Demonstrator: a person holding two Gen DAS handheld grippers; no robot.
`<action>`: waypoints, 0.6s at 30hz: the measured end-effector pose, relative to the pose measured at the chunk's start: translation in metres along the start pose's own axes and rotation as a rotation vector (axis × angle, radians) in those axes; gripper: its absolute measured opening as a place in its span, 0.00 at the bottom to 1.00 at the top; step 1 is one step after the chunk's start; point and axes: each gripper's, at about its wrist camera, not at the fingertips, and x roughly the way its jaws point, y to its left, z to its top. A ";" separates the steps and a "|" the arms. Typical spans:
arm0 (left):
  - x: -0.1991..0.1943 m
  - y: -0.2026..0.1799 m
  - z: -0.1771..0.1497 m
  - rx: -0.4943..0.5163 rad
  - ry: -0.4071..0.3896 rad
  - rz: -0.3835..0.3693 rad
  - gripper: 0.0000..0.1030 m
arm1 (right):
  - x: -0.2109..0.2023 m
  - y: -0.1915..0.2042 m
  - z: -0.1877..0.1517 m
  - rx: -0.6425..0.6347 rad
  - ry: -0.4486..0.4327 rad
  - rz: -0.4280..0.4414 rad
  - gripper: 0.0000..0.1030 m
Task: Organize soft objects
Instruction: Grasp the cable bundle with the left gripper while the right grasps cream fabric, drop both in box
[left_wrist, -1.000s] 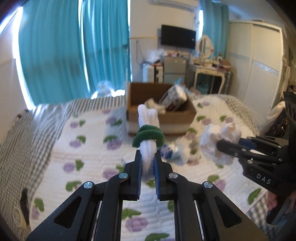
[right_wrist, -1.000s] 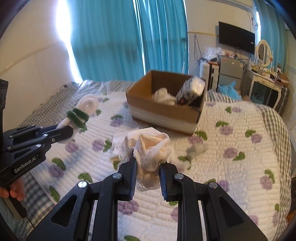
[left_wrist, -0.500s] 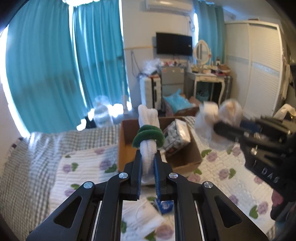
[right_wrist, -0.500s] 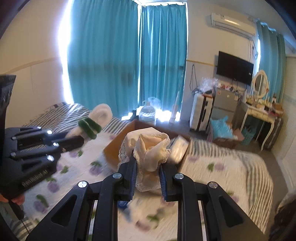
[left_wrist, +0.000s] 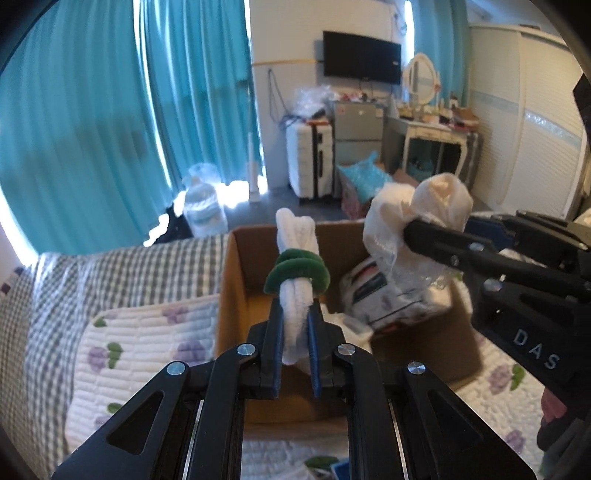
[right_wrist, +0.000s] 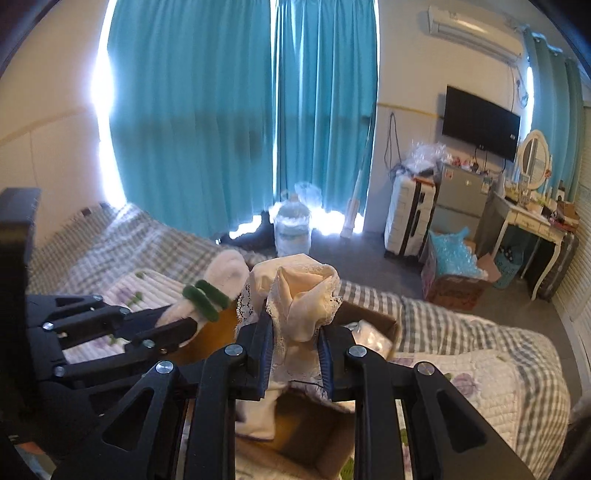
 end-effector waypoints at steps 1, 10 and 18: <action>0.006 -0.001 -0.002 0.004 0.005 -0.002 0.12 | 0.013 -0.002 -0.004 0.008 0.018 0.008 0.20; 0.005 -0.017 -0.009 0.022 0.048 -0.042 0.19 | 0.031 -0.017 -0.020 0.052 0.025 0.000 0.40; -0.068 -0.014 0.001 0.047 -0.061 0.078 0.73 | -0.027 -0.021 -0.005 0.112 -0.026 -0.054 0.80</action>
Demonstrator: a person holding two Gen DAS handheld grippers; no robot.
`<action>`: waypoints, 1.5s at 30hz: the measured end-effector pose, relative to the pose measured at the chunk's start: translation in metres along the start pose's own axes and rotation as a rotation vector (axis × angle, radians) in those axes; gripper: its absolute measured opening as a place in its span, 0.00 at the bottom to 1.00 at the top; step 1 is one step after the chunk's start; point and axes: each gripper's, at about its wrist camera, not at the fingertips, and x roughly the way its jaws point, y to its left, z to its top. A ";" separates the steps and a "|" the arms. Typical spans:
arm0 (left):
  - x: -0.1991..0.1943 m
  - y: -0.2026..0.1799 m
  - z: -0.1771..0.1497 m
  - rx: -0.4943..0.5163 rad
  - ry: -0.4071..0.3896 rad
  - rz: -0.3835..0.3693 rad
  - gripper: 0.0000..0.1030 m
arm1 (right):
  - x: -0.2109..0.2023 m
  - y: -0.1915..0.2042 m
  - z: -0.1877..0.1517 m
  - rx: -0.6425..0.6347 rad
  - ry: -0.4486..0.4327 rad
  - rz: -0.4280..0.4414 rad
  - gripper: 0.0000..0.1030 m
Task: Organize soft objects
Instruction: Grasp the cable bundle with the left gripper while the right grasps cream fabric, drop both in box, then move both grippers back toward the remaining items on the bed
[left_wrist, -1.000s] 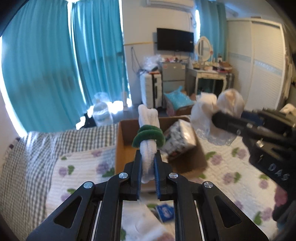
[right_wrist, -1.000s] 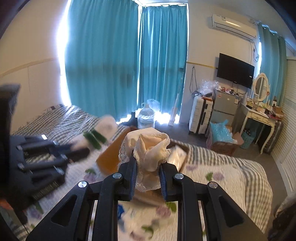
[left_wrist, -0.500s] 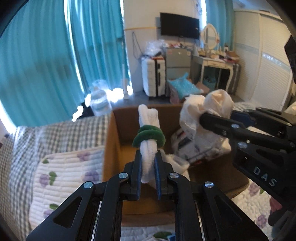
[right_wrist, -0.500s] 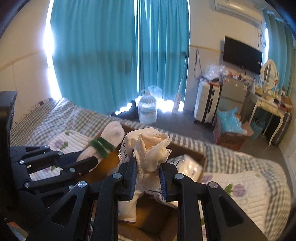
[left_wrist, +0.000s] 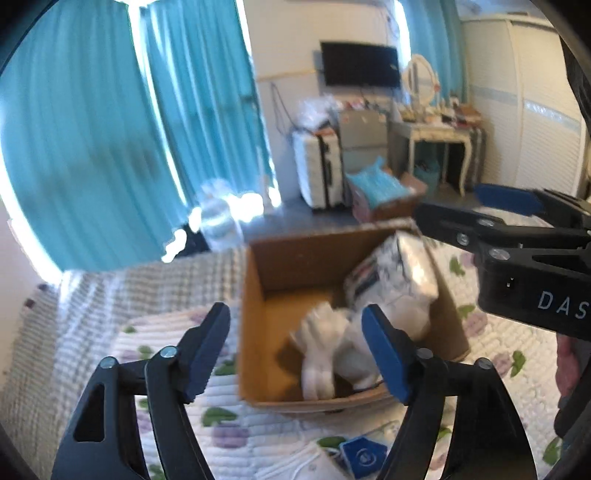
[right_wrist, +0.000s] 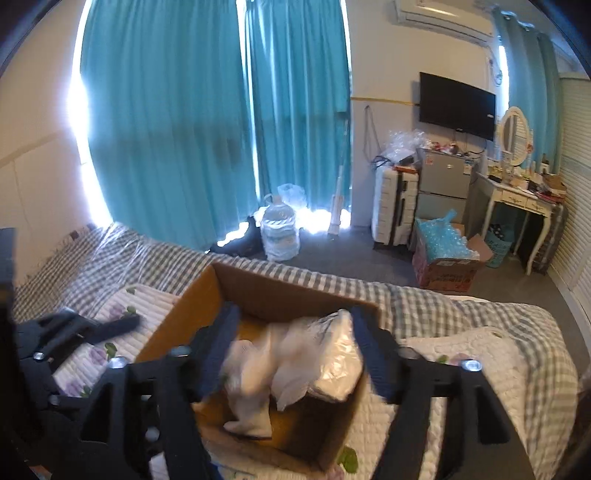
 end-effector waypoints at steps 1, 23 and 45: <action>-0.012 0.005 0.003 -0.009 -0.009 0.003 0.73 | -0.012 0.001 0.004 0.000 -0.008 -0.022 0.80; -0.182 0.033 -0.036 -0.020 -0.184 0.049 0.87 | -0.231 0.049 -0.008 -0.095 -0.101 -0.029 1.00; 0.013 0.036 -0.201 -0.119 0.231 0.066 0.87 | -0.013 0.017 -0.174 0.001 0.268 0.054 0.88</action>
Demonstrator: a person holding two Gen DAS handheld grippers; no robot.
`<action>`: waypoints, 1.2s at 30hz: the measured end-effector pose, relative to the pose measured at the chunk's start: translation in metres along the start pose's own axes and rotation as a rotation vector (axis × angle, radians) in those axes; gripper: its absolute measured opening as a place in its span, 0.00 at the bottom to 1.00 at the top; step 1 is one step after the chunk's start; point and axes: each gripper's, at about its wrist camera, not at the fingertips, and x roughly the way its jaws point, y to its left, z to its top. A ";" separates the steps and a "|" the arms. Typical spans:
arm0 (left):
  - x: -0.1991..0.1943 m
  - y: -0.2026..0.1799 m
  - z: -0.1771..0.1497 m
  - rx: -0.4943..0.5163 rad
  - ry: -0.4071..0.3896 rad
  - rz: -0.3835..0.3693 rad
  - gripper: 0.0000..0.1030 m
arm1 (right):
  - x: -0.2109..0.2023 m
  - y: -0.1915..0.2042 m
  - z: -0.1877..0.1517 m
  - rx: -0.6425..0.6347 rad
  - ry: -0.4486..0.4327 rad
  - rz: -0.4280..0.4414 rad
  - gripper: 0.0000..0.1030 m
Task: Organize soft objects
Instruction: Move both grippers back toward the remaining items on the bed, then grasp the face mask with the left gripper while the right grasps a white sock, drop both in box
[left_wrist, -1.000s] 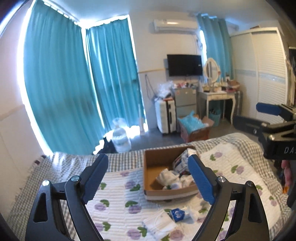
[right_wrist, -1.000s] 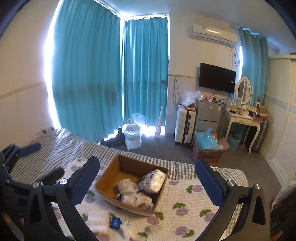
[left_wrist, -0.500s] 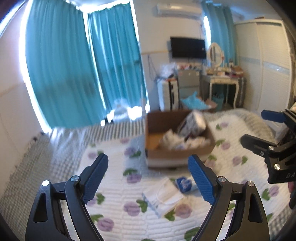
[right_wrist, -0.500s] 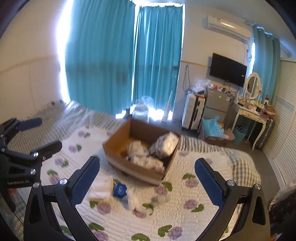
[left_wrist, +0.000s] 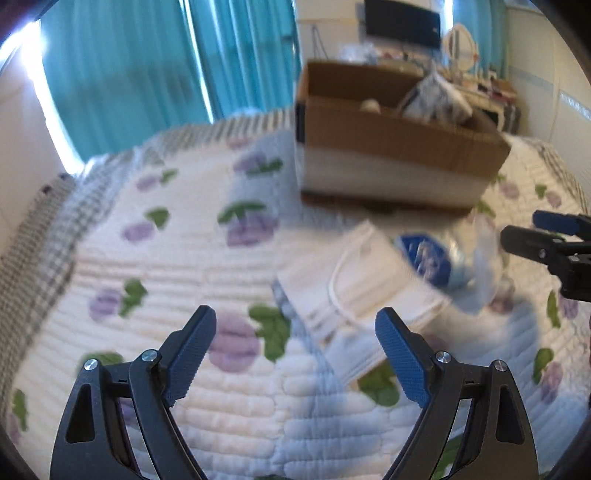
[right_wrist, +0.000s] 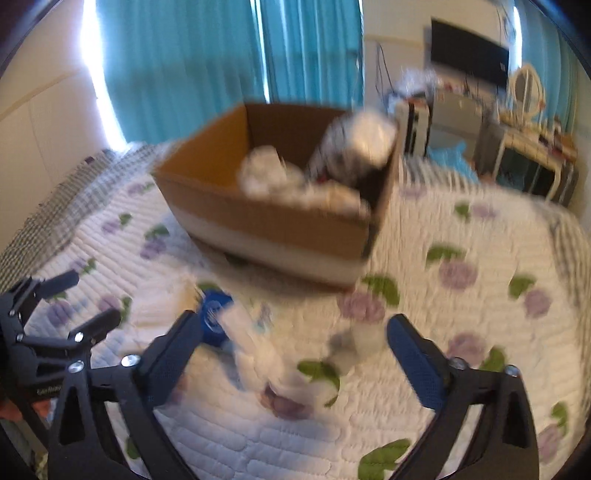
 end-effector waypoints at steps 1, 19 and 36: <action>0.001 0.001 0.000 -0.004 0.005 -0.005 0.87 | 0.008 -0.002 -0.004 0.010 0.027 0.001 0.88; -0.005 -0.013 0.003 -0.045 0.014 -0.079 0.87 | 0.025 0.016 -0.029 -0.069 0.104 0.000 0.28; 0.028 -0.027 -0.007 -0.024 0.060 -0.113 0.44 | 0.011 0.009 -0.028 -0.011 0.099 0.038 0.28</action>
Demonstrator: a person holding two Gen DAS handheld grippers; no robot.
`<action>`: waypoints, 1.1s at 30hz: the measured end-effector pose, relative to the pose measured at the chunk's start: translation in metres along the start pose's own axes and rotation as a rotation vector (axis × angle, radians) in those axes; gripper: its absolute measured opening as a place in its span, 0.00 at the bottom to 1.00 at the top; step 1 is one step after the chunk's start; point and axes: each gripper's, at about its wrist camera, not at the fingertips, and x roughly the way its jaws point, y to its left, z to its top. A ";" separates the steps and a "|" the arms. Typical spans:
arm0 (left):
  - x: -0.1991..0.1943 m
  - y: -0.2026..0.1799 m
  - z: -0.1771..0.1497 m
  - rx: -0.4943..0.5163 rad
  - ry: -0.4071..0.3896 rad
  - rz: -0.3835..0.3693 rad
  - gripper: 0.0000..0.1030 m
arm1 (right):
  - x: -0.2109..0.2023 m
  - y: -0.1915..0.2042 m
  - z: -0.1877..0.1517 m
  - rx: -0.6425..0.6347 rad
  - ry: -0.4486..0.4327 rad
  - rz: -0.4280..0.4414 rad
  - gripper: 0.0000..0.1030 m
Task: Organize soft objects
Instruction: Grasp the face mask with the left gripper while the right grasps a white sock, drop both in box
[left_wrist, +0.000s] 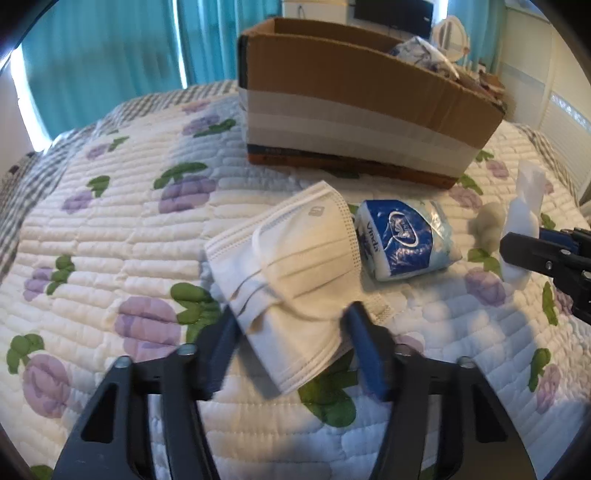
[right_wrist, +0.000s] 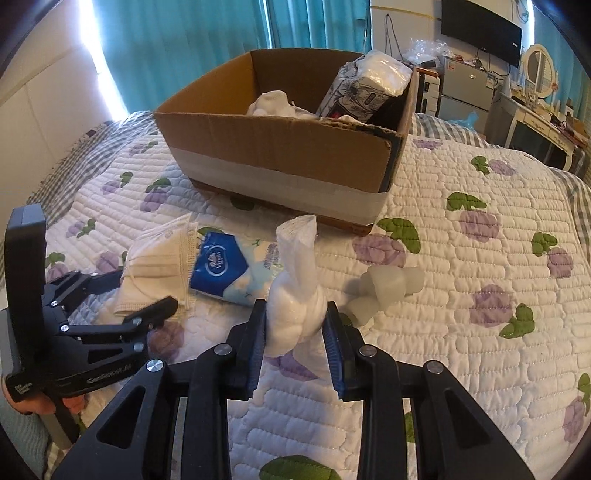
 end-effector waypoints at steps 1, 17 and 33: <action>-0.003 0.002 0.000 -0.006 -0.006 -0.005 0.28 | -0.002 0.001 -0.001 -0.001 -0.005 0.002 0.28; -0.075 -0.008 -0.002 0.052 -0.083 -0.040 0.05 | -0.049 0.024 -0.016 -0.005 -0.061 -0.008 0.28; -0.170 -0.020 0.051 0.101 -0.269 -0.046 0.05 | -0.133 0.053 0.007 -0.056 -0.204 -0.029 0.28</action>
